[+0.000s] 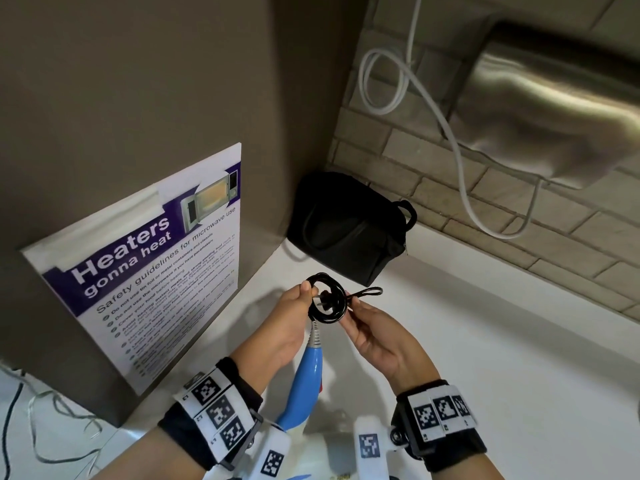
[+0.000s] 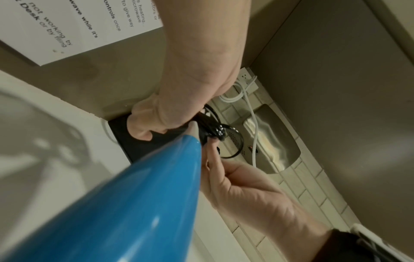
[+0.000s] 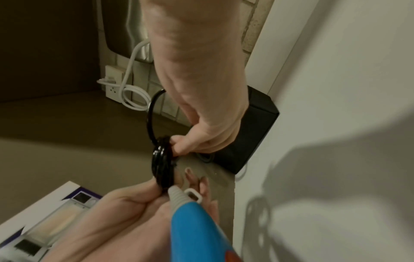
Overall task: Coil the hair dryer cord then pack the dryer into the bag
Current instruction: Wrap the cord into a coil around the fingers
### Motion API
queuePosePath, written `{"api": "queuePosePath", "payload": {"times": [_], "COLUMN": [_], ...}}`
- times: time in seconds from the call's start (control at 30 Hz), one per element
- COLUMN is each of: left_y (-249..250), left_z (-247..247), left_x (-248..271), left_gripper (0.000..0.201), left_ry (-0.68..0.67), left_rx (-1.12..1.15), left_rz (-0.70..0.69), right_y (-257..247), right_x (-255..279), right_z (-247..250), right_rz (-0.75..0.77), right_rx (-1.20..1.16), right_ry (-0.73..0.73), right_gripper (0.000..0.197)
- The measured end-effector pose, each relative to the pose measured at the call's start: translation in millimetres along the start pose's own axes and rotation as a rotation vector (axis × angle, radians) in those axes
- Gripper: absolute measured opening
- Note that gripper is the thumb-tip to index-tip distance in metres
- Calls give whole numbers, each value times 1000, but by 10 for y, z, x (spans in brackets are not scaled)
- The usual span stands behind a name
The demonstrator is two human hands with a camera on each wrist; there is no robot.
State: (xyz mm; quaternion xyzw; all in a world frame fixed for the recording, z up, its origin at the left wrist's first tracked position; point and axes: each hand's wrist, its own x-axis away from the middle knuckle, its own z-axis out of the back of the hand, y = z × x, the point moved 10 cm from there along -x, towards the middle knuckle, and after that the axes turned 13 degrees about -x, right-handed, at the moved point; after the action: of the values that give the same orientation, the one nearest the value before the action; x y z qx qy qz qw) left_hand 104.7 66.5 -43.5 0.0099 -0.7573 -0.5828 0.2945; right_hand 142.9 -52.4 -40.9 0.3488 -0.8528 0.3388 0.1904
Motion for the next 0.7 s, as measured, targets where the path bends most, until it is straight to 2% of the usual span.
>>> {"api": "queuePosePath", "payload": {"times": [0.2, 0.33, 0.43, 0.6, 0.7], "left_y": [-41, -28, 4, 47, 23], "left_z": [-34, -69, -91, -82, -135], "left_x": [-11, 19, 56, 61, 95], "left_gripper": [27, 28, 33, 37, 38], "left_ry": [-12, -46, -70, -46, -102], "left_rx": [-97, -189, -187, -159, -42], "left_rz": [-21, -38, -68, -92, -54], "right_y": [127, 193, 212, 228, 196], "right_x": [52, 102, 138, 281, 336], "right_z": [-44, -61, -129, -296, -373], "right_rz": [-52, -83, -78, -126, -51], "right_rx": [176, 80, 118, 115, 197], "right_ry": [12, 43, -16, -148, -203], "right_gripper": [15, 13, 14, 28, 22]}}
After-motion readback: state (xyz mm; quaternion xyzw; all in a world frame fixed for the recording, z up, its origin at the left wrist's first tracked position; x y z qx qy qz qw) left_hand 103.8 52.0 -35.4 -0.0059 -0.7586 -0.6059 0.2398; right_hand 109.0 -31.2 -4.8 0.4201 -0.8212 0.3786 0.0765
